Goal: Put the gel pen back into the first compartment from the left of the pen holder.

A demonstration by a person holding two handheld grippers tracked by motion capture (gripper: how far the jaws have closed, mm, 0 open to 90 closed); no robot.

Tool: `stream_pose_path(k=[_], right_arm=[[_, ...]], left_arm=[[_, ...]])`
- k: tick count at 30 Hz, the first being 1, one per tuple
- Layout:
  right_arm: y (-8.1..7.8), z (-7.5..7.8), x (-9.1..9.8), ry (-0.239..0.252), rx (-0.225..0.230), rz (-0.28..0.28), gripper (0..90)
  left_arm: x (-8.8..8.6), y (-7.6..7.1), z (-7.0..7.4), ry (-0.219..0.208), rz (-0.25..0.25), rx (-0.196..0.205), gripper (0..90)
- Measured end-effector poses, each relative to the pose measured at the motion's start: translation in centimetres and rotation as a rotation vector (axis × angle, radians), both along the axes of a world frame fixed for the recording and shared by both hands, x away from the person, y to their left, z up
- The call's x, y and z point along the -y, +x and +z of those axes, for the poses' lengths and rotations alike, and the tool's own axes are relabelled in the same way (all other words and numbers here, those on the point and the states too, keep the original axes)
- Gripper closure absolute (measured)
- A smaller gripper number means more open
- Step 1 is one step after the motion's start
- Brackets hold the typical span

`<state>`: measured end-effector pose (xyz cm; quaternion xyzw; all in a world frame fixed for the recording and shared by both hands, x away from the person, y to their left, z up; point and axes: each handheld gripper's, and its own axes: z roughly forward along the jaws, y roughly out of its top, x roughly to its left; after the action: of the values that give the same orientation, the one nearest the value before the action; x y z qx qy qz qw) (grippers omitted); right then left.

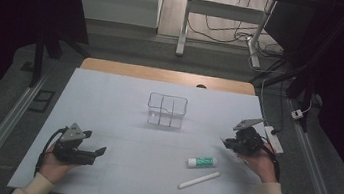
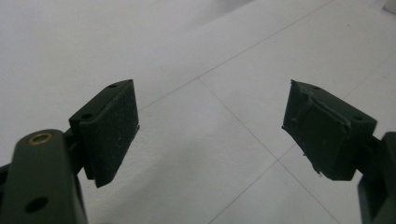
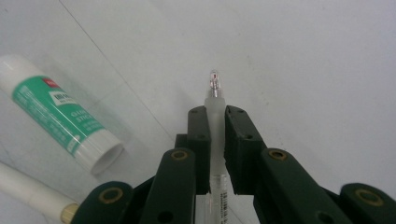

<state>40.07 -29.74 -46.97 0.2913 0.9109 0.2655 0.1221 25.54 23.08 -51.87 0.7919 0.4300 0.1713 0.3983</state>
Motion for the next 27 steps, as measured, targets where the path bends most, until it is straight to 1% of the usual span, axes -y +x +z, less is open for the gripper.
stream_pose_path(k=[4, 7, 12, 13, 16, 22, 24, 27], right_arm=[[-0.2, 0.6, 0.1, 0.018, 0.018, -0.009, 80.5], [-0.4, 1.2, 0.1, 0.044, 0.021, -0.016, 80.4], [-0.7, 2.0, 0.1, 0.079, 0.050, -0.015, 80.4], [-0.8, 2.1, 0.1, 0.084, 0.049, -0.018, 80.4], [-0.9, 2.5, 0.0, 0.108, 0.065, -0.015, 80.4], [-1.1, 3.0, -0.2, 0.135, 0.085, -0.018, 80.4], [-1.1, 3.1, -0.1, 0.167, 0.082, -0.012, 80.4], [-1.2, 3.3, -0.1, 0.192, 0.090, -0.007, 80.4]], left_arm=[[-0.1, 0.0, 0.0, -0.002, 0.002, 0.001, 18.1], [-0.1, 0.0, 0.0, -0.001, 0.002, 0.000, 18.1], [-0.1, 0.0, 0.1, -0.001, 0.002, 0.002, 18.1], [-0.1, 0.0, 0.1, -0.001, 0.002, 0.002, 18.1], [-0.1, 0.0, 0.1, -0.002, 0.003, 0.002, 18.1], [-0.2, 0.0, 0.0, -0.002, 0.005, 0.000, 18.1], [-0.2, 0.0, 0.0, -0.003, 0.005, 0.001, 18.1], [-0.2, 0.0, 0.0, -0.003, 0.006, 0.000, 18.1]])
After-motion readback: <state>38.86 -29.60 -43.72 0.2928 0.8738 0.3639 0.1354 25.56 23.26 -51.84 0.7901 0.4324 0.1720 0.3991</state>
